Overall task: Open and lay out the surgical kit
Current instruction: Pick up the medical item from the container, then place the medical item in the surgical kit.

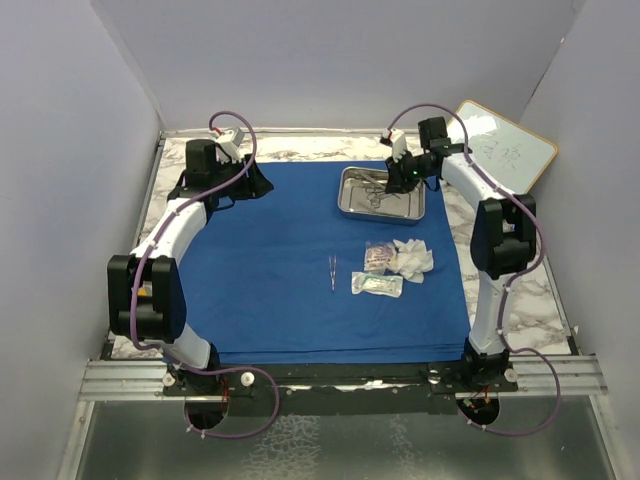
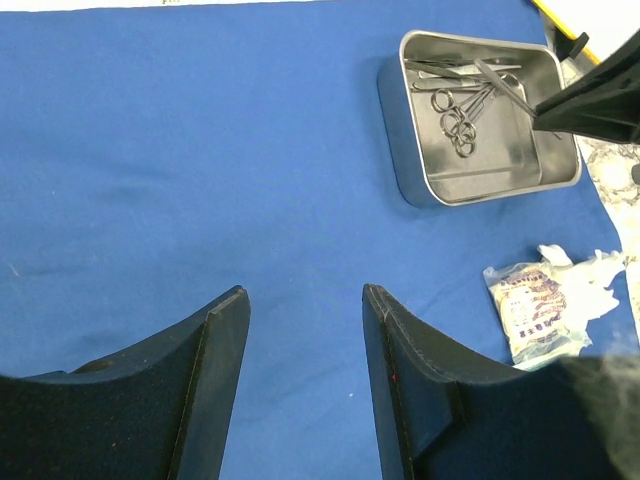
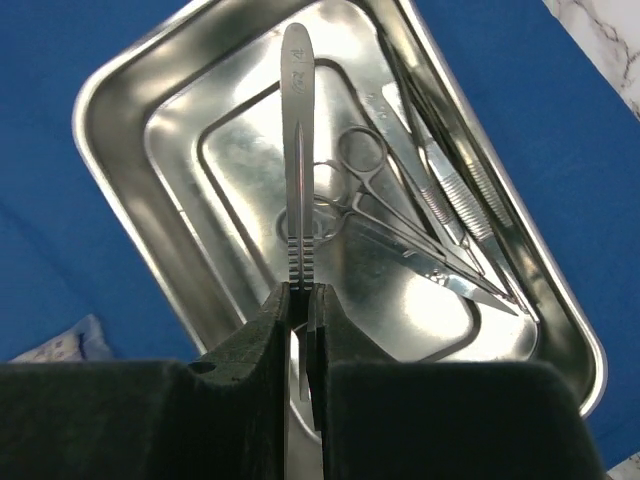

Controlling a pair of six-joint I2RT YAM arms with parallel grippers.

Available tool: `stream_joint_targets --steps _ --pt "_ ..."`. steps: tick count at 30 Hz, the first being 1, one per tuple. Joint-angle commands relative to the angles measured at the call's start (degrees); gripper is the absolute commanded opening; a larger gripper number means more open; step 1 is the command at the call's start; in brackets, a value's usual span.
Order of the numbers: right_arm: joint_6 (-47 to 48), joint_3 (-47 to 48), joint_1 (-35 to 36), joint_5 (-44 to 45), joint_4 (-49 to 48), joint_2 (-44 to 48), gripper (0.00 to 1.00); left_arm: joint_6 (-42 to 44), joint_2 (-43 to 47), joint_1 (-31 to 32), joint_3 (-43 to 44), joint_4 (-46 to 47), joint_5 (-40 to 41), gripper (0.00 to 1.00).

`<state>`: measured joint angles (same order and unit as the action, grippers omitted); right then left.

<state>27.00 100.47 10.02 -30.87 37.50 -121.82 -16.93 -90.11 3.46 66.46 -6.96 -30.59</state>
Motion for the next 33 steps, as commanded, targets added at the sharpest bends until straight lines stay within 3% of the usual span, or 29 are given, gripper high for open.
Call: stream_joint_targets --steps 1,6,10,14,17,19,25,33 --pt "6.4 -3.8 -0.1 -9.1 0.9 8.3 0.01 2.6 1.5 0.7 -1.2 2.6 -3.0 0.52" --pt "17.6 -10.4 1.5 -14.9 3.2 15.7 0.01 6.0 2.5 0.8 -1.7 3.2 -7.4 0.52" --pt "24.3 -16.8 3.6 -15.2 2.0 23.1 0.01 12.1 3.8 0.8 -2.0 3.2 -17.1 0.52" --pt "29.3 -21.8 7.1 -13.7 0.9 28.9 0.01 18.8 4.0 2.0 0.6 -2.2 -27.5 0.53" --pt "30.5 -25.1 10.5 -11.6 -2.1 32.6 0.01 21.4 4.0 4.9 3.2 -7.2 -29.4 0.53" --pt "30.6 -28.3 15.8 -8.1 -5.4 36.3 0.01 16.2 2.5 8.7 4.5 -7.5 -33.5 0.56" --pt "30.7 -30.2 19.9 -4.7 -6.4 38.4 0.01 11.6 -0.3 13.9 6.0 -7.6 -39.2 0.61" --pt "29.5 -31.7 22.1 -3.8 -7.9 40.5 0.01 8.9 -3.7 17.2 6.6 -8.9 -38.1 0.64"
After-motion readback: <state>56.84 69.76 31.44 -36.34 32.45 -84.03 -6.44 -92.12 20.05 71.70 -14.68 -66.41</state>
